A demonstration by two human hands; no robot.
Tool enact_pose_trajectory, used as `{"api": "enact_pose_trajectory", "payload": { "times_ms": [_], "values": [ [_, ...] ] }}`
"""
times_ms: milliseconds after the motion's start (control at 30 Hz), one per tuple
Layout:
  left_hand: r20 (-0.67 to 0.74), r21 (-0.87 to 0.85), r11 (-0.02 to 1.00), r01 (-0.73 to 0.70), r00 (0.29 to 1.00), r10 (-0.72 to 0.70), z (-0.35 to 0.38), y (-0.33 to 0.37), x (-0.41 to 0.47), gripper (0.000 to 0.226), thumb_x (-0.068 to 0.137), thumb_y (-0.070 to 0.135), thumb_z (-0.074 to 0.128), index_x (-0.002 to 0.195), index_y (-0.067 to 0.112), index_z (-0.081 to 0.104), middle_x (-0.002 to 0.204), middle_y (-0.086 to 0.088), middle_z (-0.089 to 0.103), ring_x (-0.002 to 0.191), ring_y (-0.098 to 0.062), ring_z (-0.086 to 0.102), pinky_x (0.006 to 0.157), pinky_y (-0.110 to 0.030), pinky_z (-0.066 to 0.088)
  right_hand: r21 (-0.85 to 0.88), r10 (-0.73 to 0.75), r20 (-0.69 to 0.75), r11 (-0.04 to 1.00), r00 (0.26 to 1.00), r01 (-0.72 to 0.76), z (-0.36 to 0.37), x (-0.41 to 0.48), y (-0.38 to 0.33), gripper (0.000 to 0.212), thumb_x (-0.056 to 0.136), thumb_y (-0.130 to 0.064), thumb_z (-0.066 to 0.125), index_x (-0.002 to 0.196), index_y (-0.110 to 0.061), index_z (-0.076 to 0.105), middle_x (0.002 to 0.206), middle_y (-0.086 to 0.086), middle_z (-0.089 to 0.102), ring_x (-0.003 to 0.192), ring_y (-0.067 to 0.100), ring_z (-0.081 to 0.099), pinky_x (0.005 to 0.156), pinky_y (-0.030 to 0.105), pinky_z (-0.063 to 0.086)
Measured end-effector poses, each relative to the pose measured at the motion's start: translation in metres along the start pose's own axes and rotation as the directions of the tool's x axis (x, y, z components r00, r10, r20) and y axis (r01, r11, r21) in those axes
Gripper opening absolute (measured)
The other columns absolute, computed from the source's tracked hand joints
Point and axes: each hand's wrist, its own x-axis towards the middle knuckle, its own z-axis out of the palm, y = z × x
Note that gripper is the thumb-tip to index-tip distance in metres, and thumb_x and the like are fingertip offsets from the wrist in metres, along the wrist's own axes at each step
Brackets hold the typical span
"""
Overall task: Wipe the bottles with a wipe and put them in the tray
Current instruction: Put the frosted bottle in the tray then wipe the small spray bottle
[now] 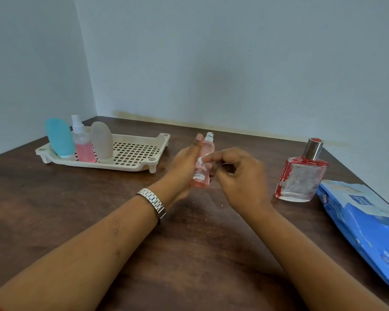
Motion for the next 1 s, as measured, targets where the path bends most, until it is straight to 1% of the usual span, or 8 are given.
{"api": "enact_pose_trajectory", "payload": {
  "times_ms": [167,267,400,567,700,767,900,1000],
  "values": [
    [-0.052,0.003,0.999,0.050,0.997,-0.050,-0.002,-0.002,0.002,0.044,0.097,0.049,0.043,0.087,0.009,0.057,0.054,-0.001,0.055,0.039,-0.010,0.051,0.036,-0.017,0.038,-0.089,-0.118,0.156,0.987,0.981,0.133,-0.001,0.001,-0.002,0.017,0.080,-0.007,0.070,0.086,-0.022,0.074,0.079,-0.018,0.061,0.078,-0.002,0.058,0.067,0.005,0.041],
    [0.055,-0.030,0.998,0.061,0.997,-0.060,0.002,-0.003,-0.001,0.040,0.098,0.045,0.043,0.093,0.009,0.059,0.059,-0.002,0.064,0.052,-0.014,0.061,0.048,-0.025,0.049,-0.064,-0.054,0.071,0.996,0.996,0.058,-0.006,0.004,0.001,0.017,0.083,-0.007,0.067,0.088,-0.023,0.071,0.084,-0.012,0.061,0.079,-0.004,0.056,0.064,0.004,0.042],
    [0.132,0.027,1.000,0.015,0.991,-0.018,0.011,-0.006,-0.007,0.038,0.100,0.041,0.039,0.092,0.010,0.059,0.061,-0.005,0.066,0.053,-0.017,0.062,0.048,-0.024,0.051,0.031,0.063,-0.087,0.998,0.994,-0.061,-0.015,0.009,0.005,0.015,0.084,-0.010,0.066,0.089,-0.024,0.067,0.092,-0.004,0.065,0.079,-0.005,0.058,0.064,0.002,0.043],
    [-0.053,0.000,1.000,0.006,0.999,-0.006,0.001,-0.001,0.000,0.037,0.099,0.044,0.041,0.094,0.011,0.058,0.071,-0.007,0.067,0.063,-0.019,0.064,0.055,-0.029,0.055,0.004,-0.009,0.071,1.000,0.997,0.009,-0.004,0.002,0.000,0.019,0.082,-0.008,0.068,0.088,-0.026,0.069,0.083,-0.014,0.062,0.076,-0.003,0.057,0.062,0.006,0.043],
    [-0.172,-0.079,0.997,-0.023,0.985,0.009,-0.002,0.005,0.003,0.035,0.100,0.039,0.044,0.084,0.009,0.055,0.047,0.002,0.063,0.044,-0.009,0.061,0.043,-0.019,0.048,-0.112,-0.170,0.226,0.973,0.959,0.199,0.005,-0.004,-0.002,0.016,0.081,-0.008,0.069,0.089,-0.021,0.074,0.081,-0.019,0.059,0.075,-0.006,0.055,0.066,0.006,0.043],
    [-0.132,-0.076,0.997,0.000,0.991,-0.010,-0.002,0.004,0.002,0.037,0.099,0.042,0.044,0.089,0.008,0.057,0.051,0.001,0.063,0.044,-0.011,0.058,0.042,-0.020,0.046,-0.136,-0.192,0.187,0.966,0.964,0.219,0.004,-0.002,0.000,0.016,0.081,-0.007,0.069,0.090,-0.020,0.073,0.082,-0.016,0.060,0.075,-0.005,0.056,0.066,0.007,0.043],
    [0.045,0.061,0.997,0.043,0.998,-0.046,0.004,-0.003,-0.004,0.039,0.099,0.045,0.040,0.099,0.011,0.060,0.071,-0.006,0.068,0.061,-0.018,0.066,0.056,-0.031,0.056,-0.092,-0.045,-0.011,0.995,0.999,0.044,-0.008,0.005,0.006,0.018,0.084,-0.007,0.066,0.090,-0.024,0.068,0.083,-0.017,0.058,0.080,-0.007,0.055,0.065,0.003,0.041],
    [0.100,0.094,0.995,0.022,0.995,-0.032,0.012,-0.005,-0.008,0.041,0.100,0.044,0.036,0.101,0.008,0.058,0.066,-0.007,0.068,0.053,-0.018,0.065,0.047,-0.026,0.054,-0.078,0.006,-0.127,0.997,0.992,-0.016,-0.013,0.008,0.009,0.014,0.085,-0.011,0.066,0.093,-0.021,0.069,0.086,-0.010,0.062,0.079,-0.007,0.057,0.065,0.001,0.040]
  ]
}}
